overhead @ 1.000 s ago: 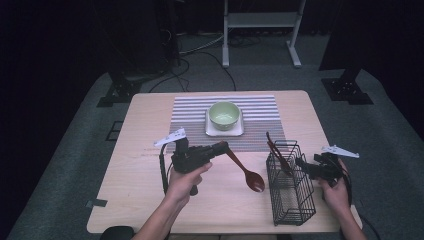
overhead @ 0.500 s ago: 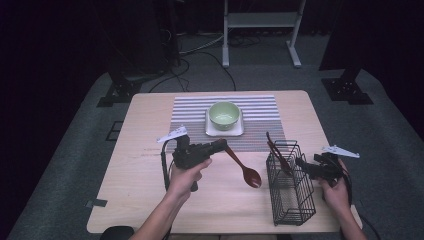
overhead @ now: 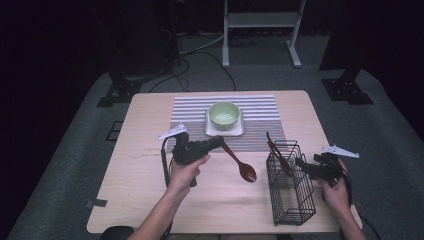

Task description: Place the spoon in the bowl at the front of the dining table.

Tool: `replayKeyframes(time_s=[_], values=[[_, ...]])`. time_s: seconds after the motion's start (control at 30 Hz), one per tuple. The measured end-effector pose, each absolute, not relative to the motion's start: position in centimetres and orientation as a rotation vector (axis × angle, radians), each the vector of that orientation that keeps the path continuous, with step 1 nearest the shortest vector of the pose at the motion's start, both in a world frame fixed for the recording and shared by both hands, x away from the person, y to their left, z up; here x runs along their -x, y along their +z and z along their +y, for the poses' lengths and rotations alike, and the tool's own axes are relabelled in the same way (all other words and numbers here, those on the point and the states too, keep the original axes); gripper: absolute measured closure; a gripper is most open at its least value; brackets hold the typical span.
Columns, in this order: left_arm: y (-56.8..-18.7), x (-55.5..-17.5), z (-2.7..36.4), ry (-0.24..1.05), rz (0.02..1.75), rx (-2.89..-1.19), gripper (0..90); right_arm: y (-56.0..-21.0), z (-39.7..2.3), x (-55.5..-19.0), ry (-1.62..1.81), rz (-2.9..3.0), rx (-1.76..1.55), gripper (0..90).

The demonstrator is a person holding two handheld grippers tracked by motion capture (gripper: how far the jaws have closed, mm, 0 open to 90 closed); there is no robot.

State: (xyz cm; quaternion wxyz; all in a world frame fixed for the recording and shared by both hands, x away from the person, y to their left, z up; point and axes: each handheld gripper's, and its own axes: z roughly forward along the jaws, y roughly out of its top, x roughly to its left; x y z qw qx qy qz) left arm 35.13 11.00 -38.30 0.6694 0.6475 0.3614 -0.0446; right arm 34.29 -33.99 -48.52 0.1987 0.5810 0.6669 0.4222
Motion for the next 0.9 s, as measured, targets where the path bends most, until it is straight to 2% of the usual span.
replayKeyframes(time_s=[0.9], values=[[-37.7,-39.3,12.1,-0.023,0.889,-1.436,84.1,-48.5,-34.0,-34.3,1.182,1.867,-1.63,13.4]])
